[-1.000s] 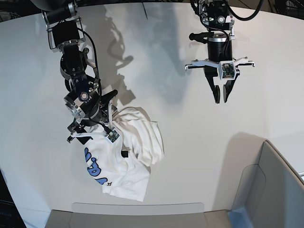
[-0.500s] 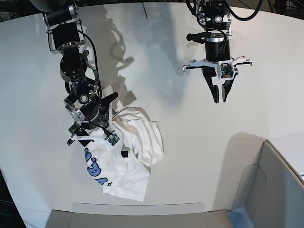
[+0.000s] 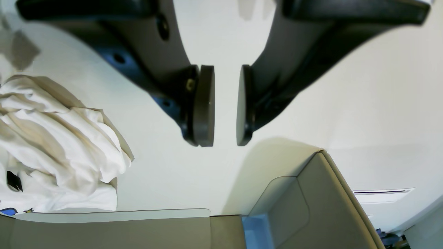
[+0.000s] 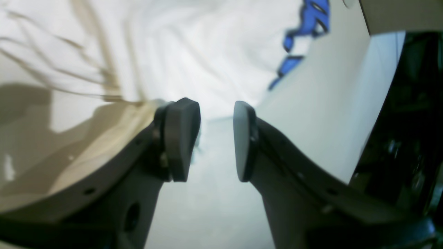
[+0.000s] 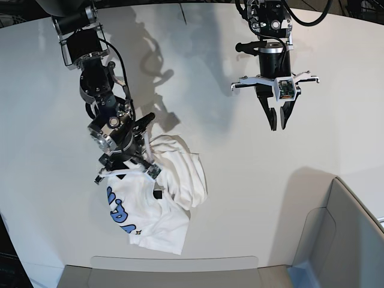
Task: Layout the t-shirt on the table in an organized manner, then fold the t-shirt properly
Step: 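Close the right gripper on the t-shirt fabric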
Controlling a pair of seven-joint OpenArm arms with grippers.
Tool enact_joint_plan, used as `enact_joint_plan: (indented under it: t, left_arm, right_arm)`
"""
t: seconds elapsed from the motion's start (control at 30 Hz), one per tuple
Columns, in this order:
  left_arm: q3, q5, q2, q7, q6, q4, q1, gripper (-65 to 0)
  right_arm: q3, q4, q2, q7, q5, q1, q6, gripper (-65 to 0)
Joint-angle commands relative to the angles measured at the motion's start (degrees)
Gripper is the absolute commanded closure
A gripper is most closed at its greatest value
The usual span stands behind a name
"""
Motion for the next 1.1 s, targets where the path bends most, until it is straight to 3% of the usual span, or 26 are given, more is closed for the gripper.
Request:
enact_joint_plan:
  t: [0.0, 0.2, 0.37, 0.57, 1.07]
  left_arm:
    - [0.11, 0.22, 0.08, -1.72, 0.25, 1.25, -0.12, -12.8]
    - [-0.16, 0.22, 0.08, -1.72, 0.25, 1.25, 0.05, -12.8]
    - [-0.24, 0.22, 0.08, -1.72, 0.25, 1.16, -0.04, -12.8]
    - [0.20, 0.22, 0.17, -1.72, 0.25, 1.08, -0.04, -12.8]
    - [-0.16, 0.22, 1.22, -1.72, 0.25, 1.08, -0.12, -12.8]
  right_arm:
    - [-0.80, 1.21, -0.14, 0.59, -0.52, 0.33, 1.57, -19.9]
    - [-2.21, 1.65, -0.57, 0.59, -4.83, -1.25, 2.80, -20.3]
    - [-1.86, 1.65, -1.28, 0.59, -9.66, -0.81, 3.07, -29.1]
    - [-1.95, -0.55, -1.37, 0.59, -9.75, -0.55, 5.27, -31.0]
    - [-0.89, -11.28, -1.89, 0.94, -9.49, 6.22, 5.44, -31.0]
